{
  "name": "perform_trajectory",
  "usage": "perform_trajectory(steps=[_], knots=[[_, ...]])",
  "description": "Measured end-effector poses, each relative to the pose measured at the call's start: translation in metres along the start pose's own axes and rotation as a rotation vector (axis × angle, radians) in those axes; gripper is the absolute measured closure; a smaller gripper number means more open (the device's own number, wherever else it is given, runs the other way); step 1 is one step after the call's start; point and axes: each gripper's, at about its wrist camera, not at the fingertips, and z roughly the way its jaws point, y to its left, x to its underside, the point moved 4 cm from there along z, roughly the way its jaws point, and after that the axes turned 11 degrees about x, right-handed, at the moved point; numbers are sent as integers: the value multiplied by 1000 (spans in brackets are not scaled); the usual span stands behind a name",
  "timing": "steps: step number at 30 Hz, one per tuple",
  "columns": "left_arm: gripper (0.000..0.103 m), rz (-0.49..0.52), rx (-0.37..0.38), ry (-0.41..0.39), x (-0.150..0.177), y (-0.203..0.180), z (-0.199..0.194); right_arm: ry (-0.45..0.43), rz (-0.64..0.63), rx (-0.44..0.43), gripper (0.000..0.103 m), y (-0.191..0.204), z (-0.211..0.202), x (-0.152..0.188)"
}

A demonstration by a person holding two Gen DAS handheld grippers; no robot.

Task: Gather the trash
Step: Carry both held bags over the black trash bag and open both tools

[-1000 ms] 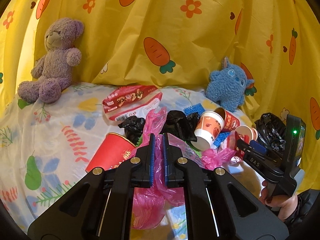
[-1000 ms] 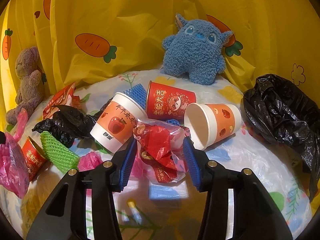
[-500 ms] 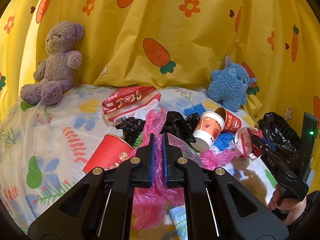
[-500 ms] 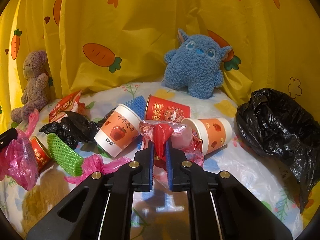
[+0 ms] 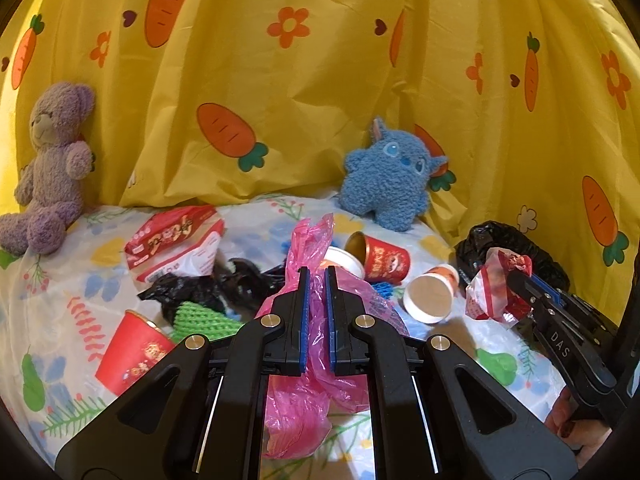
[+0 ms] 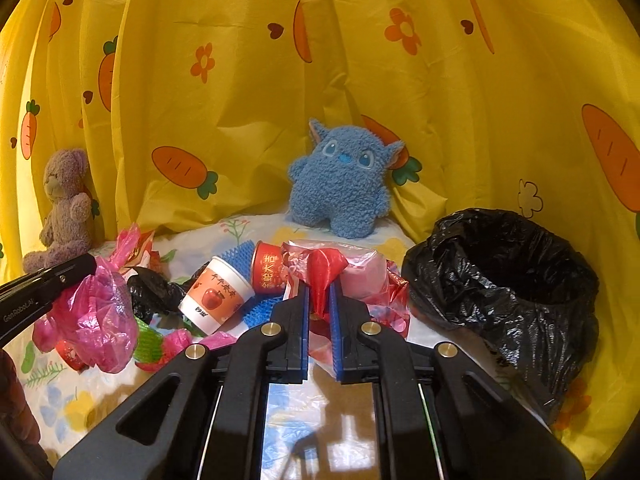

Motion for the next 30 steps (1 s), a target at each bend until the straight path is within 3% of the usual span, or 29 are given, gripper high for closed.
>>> perform_trajectory(steps=[10, 18, 30], knots=[[97, 124, 210, -32, -42, -92, 53, -60, 40, 177, 93, -61, 9, -14], [97, 175, 357, -36, -66, -165, 122, -100, 68, 338, 93, -121, 34, -25], [96, 210, 483, -21, -64, -236, 201, -74, 60, 445, 93, -167, 67, -19]])
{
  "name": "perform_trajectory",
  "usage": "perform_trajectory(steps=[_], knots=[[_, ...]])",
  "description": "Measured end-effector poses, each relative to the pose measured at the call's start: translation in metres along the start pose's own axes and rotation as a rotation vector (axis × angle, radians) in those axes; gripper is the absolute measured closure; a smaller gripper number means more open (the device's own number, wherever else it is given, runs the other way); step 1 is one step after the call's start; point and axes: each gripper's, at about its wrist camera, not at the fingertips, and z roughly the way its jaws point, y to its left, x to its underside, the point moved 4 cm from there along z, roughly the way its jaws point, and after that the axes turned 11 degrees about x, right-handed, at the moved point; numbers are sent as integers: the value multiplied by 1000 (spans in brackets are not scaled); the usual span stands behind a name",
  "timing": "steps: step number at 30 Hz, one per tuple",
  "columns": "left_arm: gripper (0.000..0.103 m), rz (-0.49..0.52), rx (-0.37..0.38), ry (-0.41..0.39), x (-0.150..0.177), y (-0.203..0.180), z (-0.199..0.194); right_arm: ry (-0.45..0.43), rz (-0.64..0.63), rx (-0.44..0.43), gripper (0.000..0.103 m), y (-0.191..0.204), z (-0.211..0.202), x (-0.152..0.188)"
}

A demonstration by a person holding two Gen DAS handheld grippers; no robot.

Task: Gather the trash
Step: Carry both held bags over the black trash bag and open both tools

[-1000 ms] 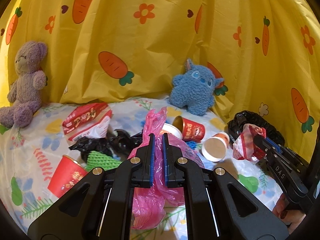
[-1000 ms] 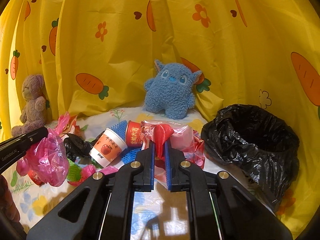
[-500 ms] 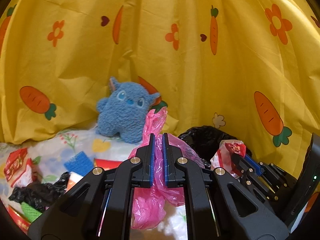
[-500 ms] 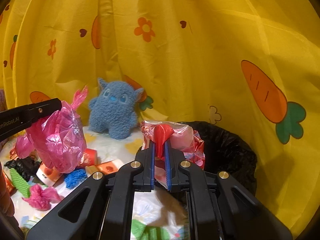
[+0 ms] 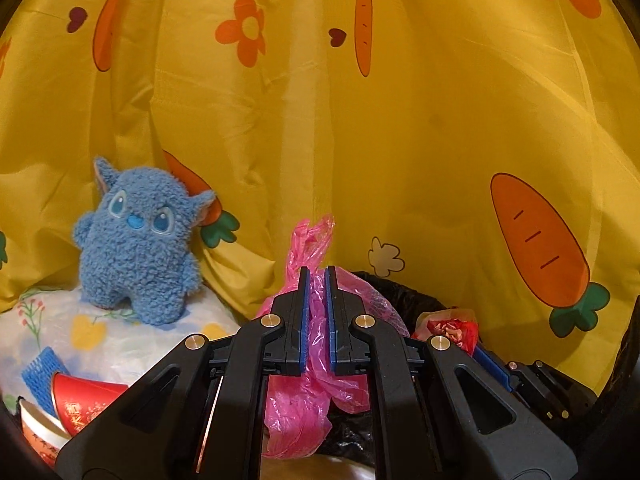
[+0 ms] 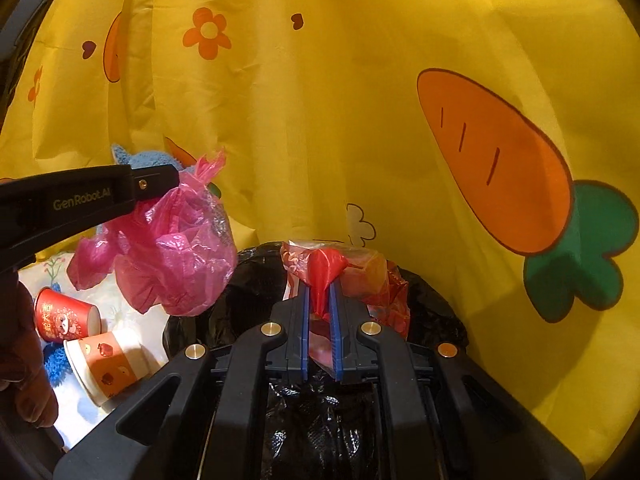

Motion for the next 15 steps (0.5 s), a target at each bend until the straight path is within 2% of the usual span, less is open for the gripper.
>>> perform_trajectory(steps=[6, 15], knots=[[96, 25, 36, 26, 4, -3, 30, 5, 6, 13, 93, -1, 10, 4], [96, 31, 67, 46, 10, -3, 49, 23, 6, 21, 91, -4, 23, 10]])
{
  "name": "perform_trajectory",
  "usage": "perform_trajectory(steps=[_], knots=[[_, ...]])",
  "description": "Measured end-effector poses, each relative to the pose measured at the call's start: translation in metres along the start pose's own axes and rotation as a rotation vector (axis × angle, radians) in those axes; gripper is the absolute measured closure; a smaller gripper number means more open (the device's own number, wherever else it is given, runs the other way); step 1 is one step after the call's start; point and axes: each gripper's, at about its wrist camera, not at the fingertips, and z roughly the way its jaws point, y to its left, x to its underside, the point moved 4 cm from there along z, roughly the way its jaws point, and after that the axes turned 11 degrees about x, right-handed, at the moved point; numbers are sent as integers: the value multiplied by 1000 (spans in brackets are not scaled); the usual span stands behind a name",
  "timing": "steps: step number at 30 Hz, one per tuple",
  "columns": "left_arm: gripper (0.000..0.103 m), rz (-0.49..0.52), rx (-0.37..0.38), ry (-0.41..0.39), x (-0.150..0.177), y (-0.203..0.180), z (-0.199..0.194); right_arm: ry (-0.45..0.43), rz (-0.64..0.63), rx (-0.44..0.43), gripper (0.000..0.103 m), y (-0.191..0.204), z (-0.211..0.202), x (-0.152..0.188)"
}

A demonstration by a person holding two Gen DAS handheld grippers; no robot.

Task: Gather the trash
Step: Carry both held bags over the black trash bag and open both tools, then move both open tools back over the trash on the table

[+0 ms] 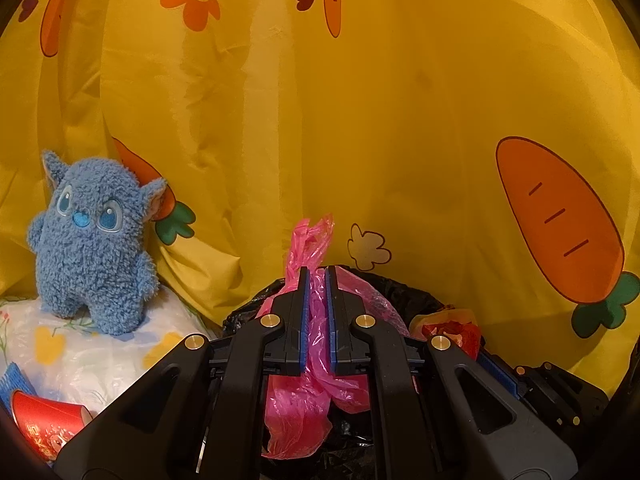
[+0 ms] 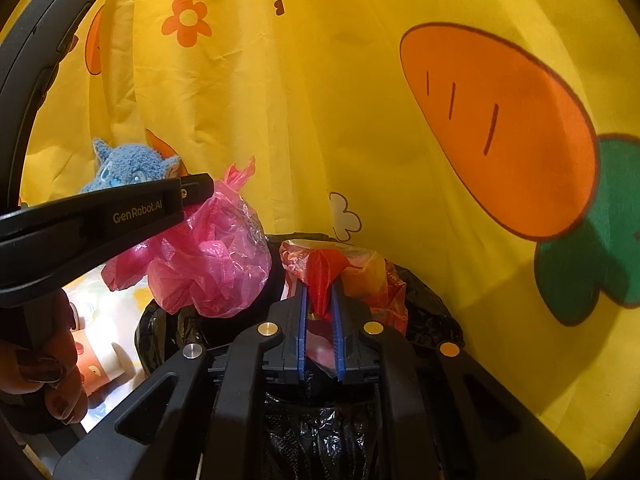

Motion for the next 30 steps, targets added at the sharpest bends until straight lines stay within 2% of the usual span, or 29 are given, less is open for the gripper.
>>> perform_trajectory(steps=[3, 5, 10, 13, 15, 18, 21, 27, 30], knots=[[96, 5, 10, 11, 1, 2, 6, 10, 3, 1, 90, -1, 4, 2], [96, -2, 21, 25, 1, 3, 10, 13, 5, -1, 83, -1, 6, 2], [93, -8, 44, 57, 5, 5, 18, 22, 4, 7, 74, -2, 8, 3], [83, -7, 39, 73, 8, 7, 21, 26, 4, 11, 65, -3, 8, 4], [67, -18, 27, 72, 9, 11, 20, 25, 5, 14, 63, -3, 8, 4], [51, -36, 16, 49, 9, 16, 15, 24, 5, 19, 54, -4, 8, 5], [42, -50, -8, 37, 8, 22, 8, 27, 6, 23, 51, -5, 7, 6], [22, -84, -109, 0, 13, 36, -18, 21, 8, 16, 37, -4, 2, 4], [18, -102, -170, -16, 18, 44, -37, 23, 15, 8, 29, -2, -2, 3]])
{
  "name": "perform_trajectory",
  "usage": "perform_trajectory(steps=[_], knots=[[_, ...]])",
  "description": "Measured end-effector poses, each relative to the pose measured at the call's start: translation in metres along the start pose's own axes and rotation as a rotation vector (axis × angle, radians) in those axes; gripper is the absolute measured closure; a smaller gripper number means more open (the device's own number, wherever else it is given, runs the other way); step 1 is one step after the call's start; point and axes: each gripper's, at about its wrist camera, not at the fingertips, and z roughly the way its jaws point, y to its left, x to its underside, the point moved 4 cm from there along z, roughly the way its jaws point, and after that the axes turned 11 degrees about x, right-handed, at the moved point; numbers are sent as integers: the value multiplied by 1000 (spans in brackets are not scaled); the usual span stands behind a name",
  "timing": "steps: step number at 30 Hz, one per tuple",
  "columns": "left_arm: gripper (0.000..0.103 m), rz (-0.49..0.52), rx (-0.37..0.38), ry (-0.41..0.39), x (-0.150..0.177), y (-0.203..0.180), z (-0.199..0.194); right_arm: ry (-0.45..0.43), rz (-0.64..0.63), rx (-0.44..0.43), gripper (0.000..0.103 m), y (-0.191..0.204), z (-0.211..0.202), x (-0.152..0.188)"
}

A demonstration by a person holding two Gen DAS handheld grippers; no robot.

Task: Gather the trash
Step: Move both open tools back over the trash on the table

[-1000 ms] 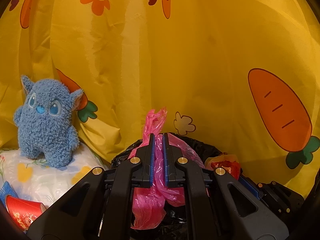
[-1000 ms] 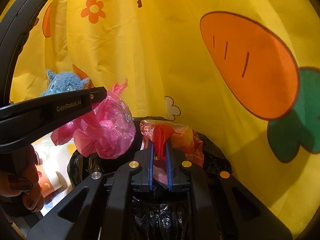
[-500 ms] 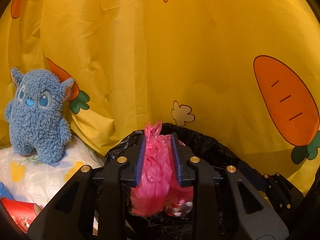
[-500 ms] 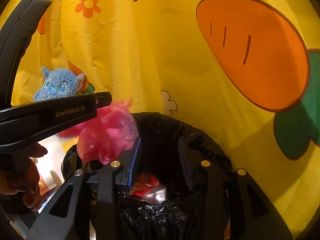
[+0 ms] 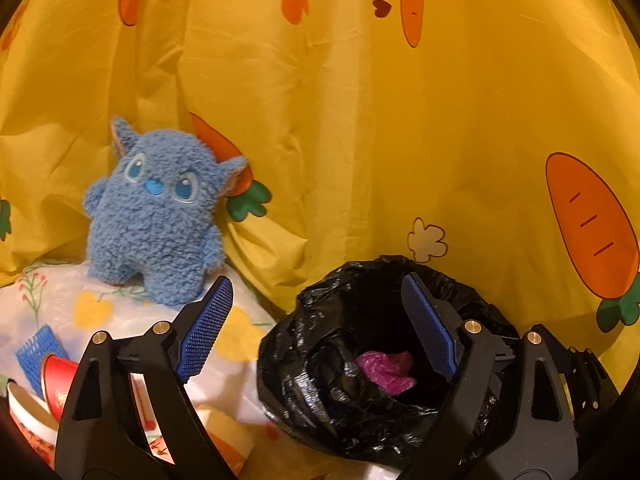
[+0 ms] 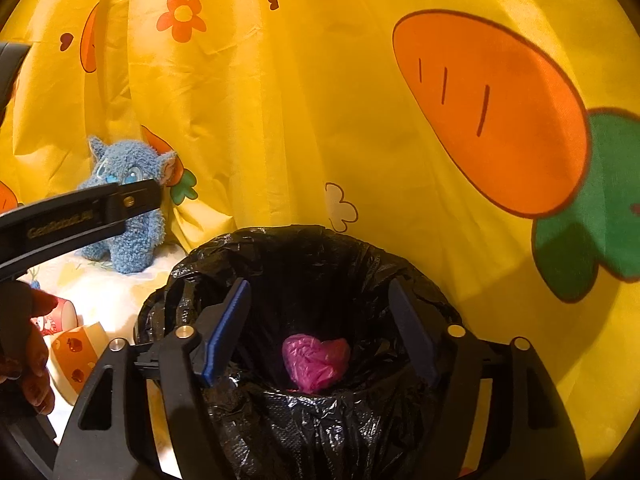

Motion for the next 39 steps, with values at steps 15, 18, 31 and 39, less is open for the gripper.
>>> perform_trajectory(steps=[15, 18, 31, 39], knots=[[16, -79, -248, 10, 56, 44, -141, 115, 0, -177, 16, 45, -56, 22], [16, -113, -317, 12, 71, 61, -182, 129, -33, -247, 16, 69, -77, 28], [16, -264, -669, -59, 123, 163, -346, 126, -221, -566, 16, 197, -172, 53], [16, -387, -733, 15, 164, 211, -381, 136, -288, -641, 16, 230, -197, 66]])
